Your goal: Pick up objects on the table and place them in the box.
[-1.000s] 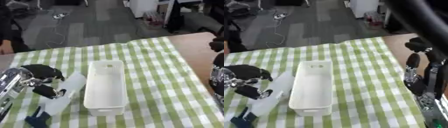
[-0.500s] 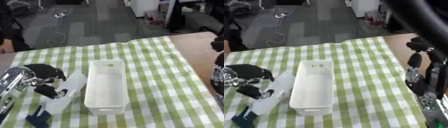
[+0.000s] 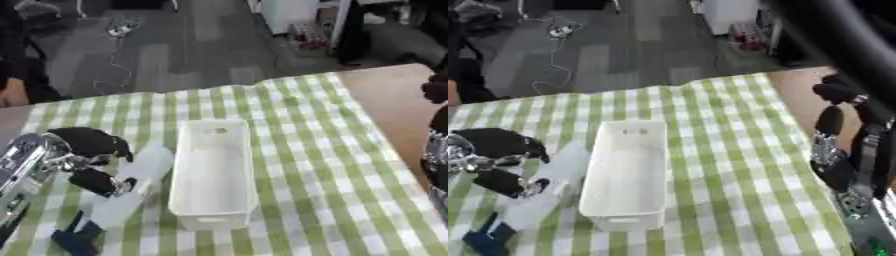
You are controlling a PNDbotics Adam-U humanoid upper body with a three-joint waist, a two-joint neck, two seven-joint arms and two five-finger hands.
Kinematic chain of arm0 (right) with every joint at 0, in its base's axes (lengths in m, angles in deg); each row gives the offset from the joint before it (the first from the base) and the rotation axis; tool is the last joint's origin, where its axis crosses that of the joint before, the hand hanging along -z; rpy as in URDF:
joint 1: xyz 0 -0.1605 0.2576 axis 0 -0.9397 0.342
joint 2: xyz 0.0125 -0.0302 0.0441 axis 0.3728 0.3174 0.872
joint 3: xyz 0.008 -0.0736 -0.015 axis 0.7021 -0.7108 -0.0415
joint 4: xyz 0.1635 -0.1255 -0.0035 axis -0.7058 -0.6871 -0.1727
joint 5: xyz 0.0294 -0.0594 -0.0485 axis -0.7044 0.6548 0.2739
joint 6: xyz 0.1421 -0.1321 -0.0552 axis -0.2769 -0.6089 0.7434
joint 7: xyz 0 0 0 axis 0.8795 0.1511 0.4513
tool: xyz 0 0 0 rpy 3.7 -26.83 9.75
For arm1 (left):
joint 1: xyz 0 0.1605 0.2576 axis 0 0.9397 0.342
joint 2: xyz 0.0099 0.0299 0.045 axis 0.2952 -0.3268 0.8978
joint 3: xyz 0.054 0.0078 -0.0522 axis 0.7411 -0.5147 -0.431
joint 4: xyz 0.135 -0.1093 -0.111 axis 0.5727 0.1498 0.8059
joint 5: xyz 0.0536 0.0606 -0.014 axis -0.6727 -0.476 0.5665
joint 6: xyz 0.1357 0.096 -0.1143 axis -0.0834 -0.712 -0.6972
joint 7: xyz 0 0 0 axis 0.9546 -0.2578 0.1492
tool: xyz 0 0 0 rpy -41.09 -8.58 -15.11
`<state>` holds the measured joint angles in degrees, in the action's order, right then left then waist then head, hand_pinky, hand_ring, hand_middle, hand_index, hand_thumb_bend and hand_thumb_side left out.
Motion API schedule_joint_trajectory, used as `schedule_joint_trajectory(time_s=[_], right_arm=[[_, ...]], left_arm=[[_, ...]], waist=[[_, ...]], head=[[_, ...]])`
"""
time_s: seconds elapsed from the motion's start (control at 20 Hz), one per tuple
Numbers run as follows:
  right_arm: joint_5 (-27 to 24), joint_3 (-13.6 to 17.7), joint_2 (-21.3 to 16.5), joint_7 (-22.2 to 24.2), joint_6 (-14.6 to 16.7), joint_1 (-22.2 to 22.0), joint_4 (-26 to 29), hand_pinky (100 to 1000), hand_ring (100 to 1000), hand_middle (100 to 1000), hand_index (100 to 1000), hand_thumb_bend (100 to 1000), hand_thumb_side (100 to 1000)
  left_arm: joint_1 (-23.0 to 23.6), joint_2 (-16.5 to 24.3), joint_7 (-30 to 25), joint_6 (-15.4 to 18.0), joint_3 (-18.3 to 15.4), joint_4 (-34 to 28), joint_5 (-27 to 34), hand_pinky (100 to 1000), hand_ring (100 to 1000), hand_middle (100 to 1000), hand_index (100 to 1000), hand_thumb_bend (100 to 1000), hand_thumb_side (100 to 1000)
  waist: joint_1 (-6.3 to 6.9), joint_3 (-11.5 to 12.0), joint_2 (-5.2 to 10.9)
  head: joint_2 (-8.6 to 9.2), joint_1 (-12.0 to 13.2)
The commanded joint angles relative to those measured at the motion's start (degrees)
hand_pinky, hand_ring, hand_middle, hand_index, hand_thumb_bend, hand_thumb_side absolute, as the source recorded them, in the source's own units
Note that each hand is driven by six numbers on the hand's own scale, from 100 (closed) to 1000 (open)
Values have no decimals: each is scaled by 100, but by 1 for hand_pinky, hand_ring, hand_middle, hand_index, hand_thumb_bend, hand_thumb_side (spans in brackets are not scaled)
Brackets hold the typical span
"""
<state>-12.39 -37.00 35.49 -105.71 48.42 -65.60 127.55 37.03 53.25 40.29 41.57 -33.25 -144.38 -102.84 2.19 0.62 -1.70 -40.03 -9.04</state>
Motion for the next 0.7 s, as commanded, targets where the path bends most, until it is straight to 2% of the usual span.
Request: schedule_joint_trajectory(time_s=[0.05, 0.7], right_arm=[[-12, 34, -147, -141, 170, 56, 77, 320, 417, 559, 619, 100, 929], [-128, 44, -163, -85, 196, 169, 77, 320, 416, 559, 619, 100, 930]], left_arm=[[-128, 88, -84, 23, -20, -118, 89, 647, 832, 853, 895, 100, 1000], [-134, 15, -73, 23, 4, 8, -14, 653, 836, 856, 898, 100, 1000]], waist=[[-18, -14, 37], [-12, -94, 5]], head=[[12, 66], [25, 95]])
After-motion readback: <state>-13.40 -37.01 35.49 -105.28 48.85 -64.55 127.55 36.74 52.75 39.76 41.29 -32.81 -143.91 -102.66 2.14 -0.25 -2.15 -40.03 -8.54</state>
